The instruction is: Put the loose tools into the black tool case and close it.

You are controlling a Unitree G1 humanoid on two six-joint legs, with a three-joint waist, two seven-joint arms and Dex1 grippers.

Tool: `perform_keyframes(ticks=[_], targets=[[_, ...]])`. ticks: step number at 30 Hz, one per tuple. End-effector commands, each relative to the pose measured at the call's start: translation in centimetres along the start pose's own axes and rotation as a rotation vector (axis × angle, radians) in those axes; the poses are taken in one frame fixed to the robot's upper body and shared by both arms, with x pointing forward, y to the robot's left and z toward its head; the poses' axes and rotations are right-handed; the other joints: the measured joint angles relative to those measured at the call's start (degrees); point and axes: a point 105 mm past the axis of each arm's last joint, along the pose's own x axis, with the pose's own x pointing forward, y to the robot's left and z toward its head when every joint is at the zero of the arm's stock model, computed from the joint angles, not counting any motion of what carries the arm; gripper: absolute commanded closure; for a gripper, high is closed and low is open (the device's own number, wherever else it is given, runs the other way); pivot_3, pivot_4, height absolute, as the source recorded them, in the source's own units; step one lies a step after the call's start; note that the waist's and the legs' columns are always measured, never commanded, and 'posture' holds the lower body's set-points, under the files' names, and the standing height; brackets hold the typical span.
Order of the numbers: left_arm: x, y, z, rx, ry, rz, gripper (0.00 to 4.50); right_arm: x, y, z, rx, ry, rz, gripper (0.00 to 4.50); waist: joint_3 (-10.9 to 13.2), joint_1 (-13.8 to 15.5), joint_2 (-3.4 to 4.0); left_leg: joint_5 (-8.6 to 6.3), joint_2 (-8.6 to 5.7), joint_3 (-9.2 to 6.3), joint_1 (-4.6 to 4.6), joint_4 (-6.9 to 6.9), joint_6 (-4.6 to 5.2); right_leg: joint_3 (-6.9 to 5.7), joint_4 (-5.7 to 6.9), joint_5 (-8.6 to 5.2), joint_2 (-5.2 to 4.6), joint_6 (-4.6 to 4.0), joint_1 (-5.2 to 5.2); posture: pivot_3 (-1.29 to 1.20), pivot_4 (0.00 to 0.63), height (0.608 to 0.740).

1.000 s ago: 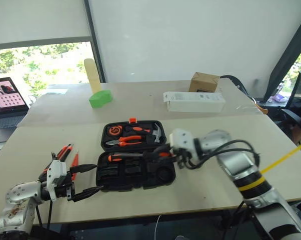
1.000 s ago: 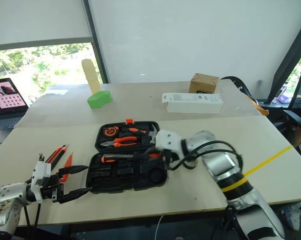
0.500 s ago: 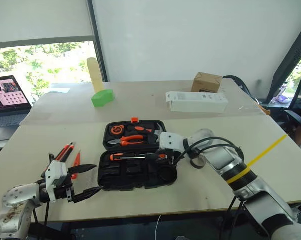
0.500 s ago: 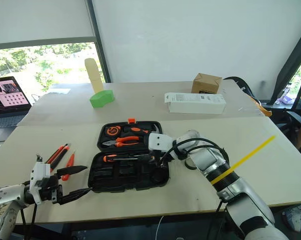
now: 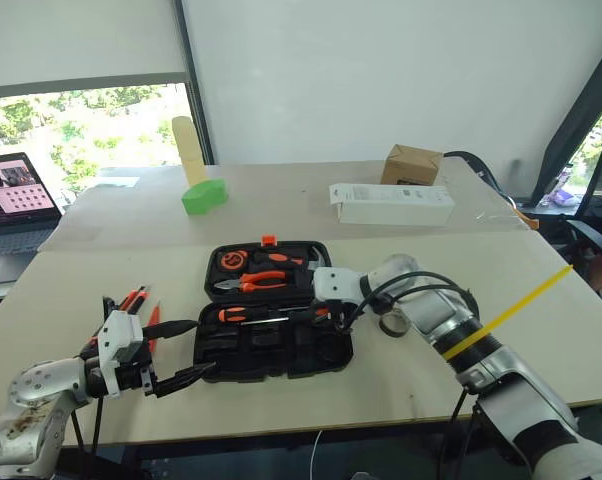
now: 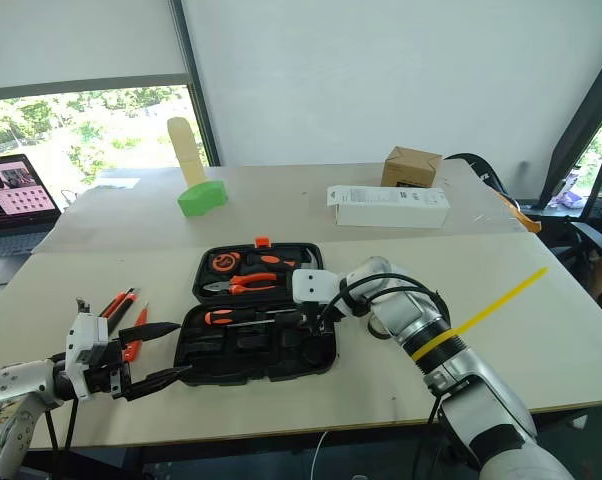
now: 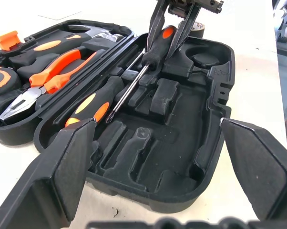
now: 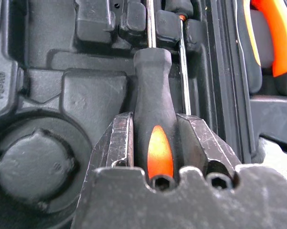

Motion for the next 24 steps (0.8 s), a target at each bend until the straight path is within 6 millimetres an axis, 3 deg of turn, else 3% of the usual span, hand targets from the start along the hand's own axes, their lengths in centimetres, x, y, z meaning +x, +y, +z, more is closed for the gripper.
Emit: perform_keyframes(ticks=[1,3,4,6,9,13,16,17,18,24], targets=[[-0.8,0.4,0.7,0.035,-0.011,0.022,0.00,0.4,0.5,-0.9,0.040,0.028,0.041,3.48,0.00,0.01,0.00,0.00,0.00,0.00,0.01,0.00,0.00,0.00,0.00,0.00,0.00,0.00,0.00,0.00,0.150,0.740],[-0.9,0.4,0.6,0.035,-0.008,0.026,0.00,0.2,0.1,-0.7,0.057,0.005,0.021,3.48,0.00,0.02,0.00,0.00,0.00,-0.01,0.02,0.00,0.00,-0.01,-0.01,0.00,0.00,0.00,0.01,0.00,0.150,0.740],[-0.9,0.4,0.6,0.034,-0.007,0.027,0.00,0.1,0.2,-0.6,0.054,-0.004,0.026,2.48,0.00,0.05,0.00,0.00,0.00,-0.01,0.04,0.00,0.00,-0.01,-0.01,0.00,0.00,0.00,0.01,0.00,0.150,0.740],[-1.0,0.4,0.5,0.034,-0.004,0.030,0.00,-0.3,-0.3,-0.1,0.045,-0.045,0.000,1.93,0.00,0.18,0.00,0.00,0.00,-0.01,0.01,0.00,0.00,-0.01,-0.01,0.00,0.00,0.00,0.00,0.00,0.150,0.740],[-1.1,0.5,0.3,0.034,0.001,0.038,0.00,-2.6,-0.2,1.9,0.031,-0.179,0.055,0.96,0.00,0.19,0.00,0.00,0.00,-0.01,-0.05,-0.04,0.00,-0.02,-0.02,0.00,-0.01,0.00,-0.04,0.00,0.150,0.740],[-1.4,0.8,0.2,0.037,0.011,0.051,0.00,-4.9,-0.1,3.0,0.022,-0.276,0.094,0.96,0.00,0.04,0.00,0.00,0.00,-0.01,-0.12,-0.08,0.00,-0.05,-0.08,0.00,-0.01,0.00,-0.08,0.00,0.150,0.740],[-1.6,1.0,0.1,0.039,0.015,0.065,0.00,-4.7,-0.5,3.4,0.035,-0.314,0.068,0.96,0.00,-0.11,0.00,0.00,0.01,0.00,-0.10,-0.08,0.00,-0.05,-0.10,0.00,-0.01,0.00,-0.07,0.00,0.150,0.740],[-1.7,1.0,0.0,0.039,0.017,0.068,0.00,-4.1,-0.7,3.2,0.035,-0.306,0.048,1.48,0.00,-0.23,0.00,0.00,0.02,0.01,-0.09,-0.08,-0.01,-0.04,-0.09,0.01,-0.01,-0.01,-0.07,0.00,0.150,0.740],[-1.7,1.0,0.0,0.039,0.018,0.070,0.00,-3.4,-0.8,3.1,0.029,-0.295,0.032,1.55,0.00,-0.38,0.00,0.01,0.03,0.01,-0.06,-0.08,-0.02,-0.04,-0.07,0.02,-0.01,-0.03,-0.07,0.00,0.150,0.740],[-1.9,1.0,-0.4,0.036,0.022,0.073,0.00,-0.5,-0.8,2.7,0.017,-0.263,0.001,3.71,0.00,-0.86,0.00,0.06,0.04,0.01,-0.04,-0.09,-0.10,-0.05,0.00,0.05,0.00,-0.08,-0.08,0.00,0.150,0.740]])
